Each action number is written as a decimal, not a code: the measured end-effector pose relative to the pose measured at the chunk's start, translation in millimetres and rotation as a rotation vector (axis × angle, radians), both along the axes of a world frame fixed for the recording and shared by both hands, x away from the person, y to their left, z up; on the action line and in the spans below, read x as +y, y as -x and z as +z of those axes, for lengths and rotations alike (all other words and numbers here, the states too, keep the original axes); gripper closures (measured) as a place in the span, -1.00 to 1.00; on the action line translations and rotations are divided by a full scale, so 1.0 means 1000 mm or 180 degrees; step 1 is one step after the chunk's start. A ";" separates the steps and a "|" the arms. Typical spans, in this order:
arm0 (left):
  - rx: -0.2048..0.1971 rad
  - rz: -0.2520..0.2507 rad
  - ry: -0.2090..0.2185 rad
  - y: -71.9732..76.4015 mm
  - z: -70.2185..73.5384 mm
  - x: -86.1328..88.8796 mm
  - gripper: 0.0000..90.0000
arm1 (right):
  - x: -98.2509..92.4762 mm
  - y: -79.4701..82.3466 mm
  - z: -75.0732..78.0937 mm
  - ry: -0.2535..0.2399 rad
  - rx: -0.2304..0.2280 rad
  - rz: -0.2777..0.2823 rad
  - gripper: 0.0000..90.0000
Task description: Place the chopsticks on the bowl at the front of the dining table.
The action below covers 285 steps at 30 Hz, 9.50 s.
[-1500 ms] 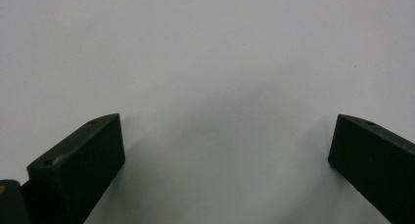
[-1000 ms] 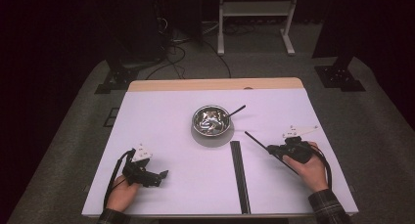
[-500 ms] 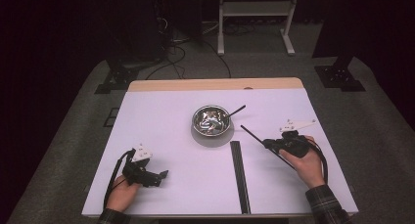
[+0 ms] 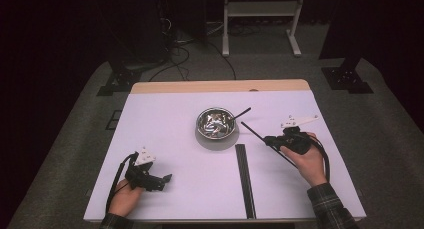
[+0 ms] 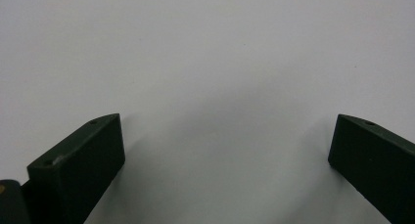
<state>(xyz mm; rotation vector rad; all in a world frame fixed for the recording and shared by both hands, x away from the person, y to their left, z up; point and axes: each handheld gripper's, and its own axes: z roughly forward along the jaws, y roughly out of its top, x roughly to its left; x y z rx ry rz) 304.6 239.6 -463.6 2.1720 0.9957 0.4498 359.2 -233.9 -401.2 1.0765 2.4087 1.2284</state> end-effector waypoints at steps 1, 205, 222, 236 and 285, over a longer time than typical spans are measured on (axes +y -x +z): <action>0.0000 0.0002 0.0000 0.000 0.000 0.000 -1.00 | 0.001 -0.001 0.001 -0.0005 -0.0006 0.0001 0.91; -0.0004 -0.0004 -0.0003 0.000 0.000 0.000 -1.00 | 0.004 -0.006 -0.007 0.0080 0.0041 -0.0214 -0.11; -0.0003 -0.0003 -0.0002 0.000 0.000 0.000 -1.00 | 0.023 -0.009 -0.026 0.0197 0.0148 -0.0149 -0.11; -0.0004 -0.0003 -0.0003 0.000 0.000 0.000 -1.00 | 0.049 -0.015 -0.042 0.0336 0.0246 -0.0009 -0.12; -0.0005 -0.0003 -0.0003 0.000 0.000 0.000 -1.00 | 0.052 -0.007 -0.044 0.0462 0.0248 0.0071 -0.14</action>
